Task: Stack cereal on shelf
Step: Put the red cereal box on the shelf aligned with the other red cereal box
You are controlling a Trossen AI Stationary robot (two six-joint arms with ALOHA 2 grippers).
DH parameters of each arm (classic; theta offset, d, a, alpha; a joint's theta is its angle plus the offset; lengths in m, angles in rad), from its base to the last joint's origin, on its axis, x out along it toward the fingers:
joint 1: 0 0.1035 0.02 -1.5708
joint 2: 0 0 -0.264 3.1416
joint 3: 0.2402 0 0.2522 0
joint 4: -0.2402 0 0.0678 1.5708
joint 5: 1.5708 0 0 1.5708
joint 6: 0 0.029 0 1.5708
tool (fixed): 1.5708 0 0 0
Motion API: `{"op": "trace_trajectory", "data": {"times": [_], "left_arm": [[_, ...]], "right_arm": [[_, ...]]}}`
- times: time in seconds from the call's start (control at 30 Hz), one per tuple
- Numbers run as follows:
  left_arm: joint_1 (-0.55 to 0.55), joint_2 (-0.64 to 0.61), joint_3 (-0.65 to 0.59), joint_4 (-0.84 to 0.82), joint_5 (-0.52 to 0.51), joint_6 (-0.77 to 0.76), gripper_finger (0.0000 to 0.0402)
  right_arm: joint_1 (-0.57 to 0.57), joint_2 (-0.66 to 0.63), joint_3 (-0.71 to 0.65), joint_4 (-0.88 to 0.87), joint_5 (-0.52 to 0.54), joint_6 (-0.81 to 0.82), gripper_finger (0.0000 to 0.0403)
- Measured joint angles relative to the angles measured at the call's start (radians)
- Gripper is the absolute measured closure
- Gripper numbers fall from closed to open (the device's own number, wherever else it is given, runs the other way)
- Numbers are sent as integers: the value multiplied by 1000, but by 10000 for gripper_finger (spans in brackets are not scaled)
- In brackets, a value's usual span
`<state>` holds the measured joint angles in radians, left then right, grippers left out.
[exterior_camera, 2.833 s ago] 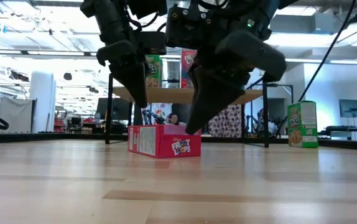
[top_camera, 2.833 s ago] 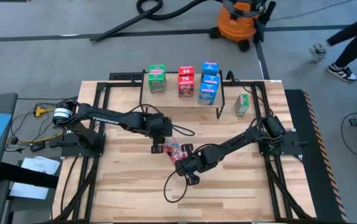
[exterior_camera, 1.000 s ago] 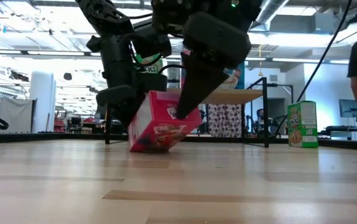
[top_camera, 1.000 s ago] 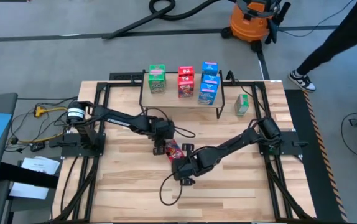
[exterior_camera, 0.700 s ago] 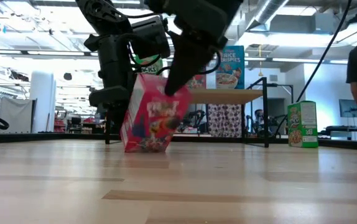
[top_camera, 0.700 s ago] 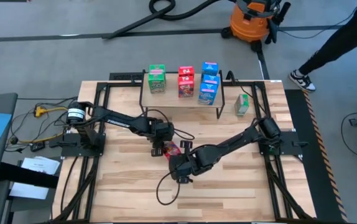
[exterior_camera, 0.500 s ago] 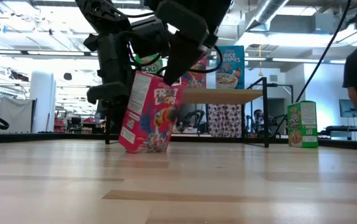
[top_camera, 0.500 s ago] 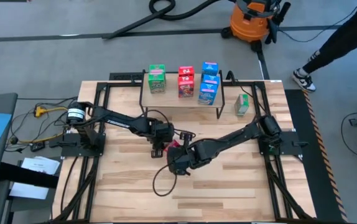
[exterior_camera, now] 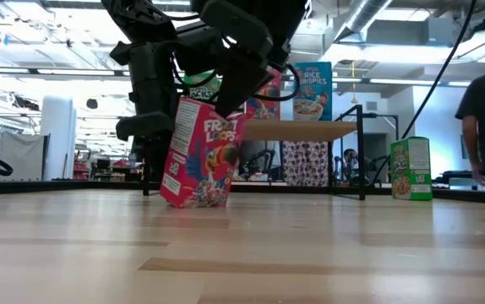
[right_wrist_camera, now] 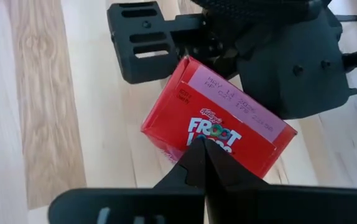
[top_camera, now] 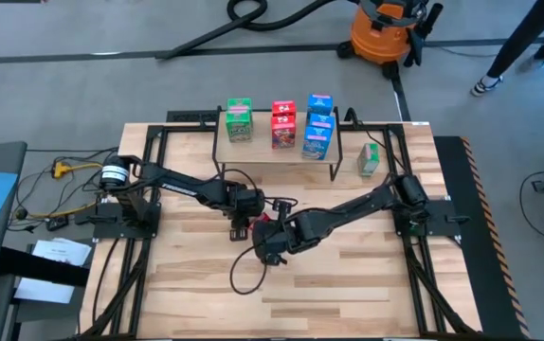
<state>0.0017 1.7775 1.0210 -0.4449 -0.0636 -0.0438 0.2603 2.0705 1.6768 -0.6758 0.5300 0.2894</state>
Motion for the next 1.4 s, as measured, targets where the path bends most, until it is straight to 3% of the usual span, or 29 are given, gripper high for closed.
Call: {"op": "trace_trajectory", "data": {"times": [0.3,0.73,1.2,1.4], "left_arm": [[0,-32,2,-57,-100,3,294],[1,-81,4,-92,-132,17,294],[2,-106,5,-111,-83,8,294],[2,-122,4,-145,-138,6,294]], "right_arm": [[-14,3,0,29,-4,9,395],[-65,6,6,23,-56,9,393],[-91,8,101,5,-90,-58,393],[-90,8,103,0,-113,-58,393]]}}
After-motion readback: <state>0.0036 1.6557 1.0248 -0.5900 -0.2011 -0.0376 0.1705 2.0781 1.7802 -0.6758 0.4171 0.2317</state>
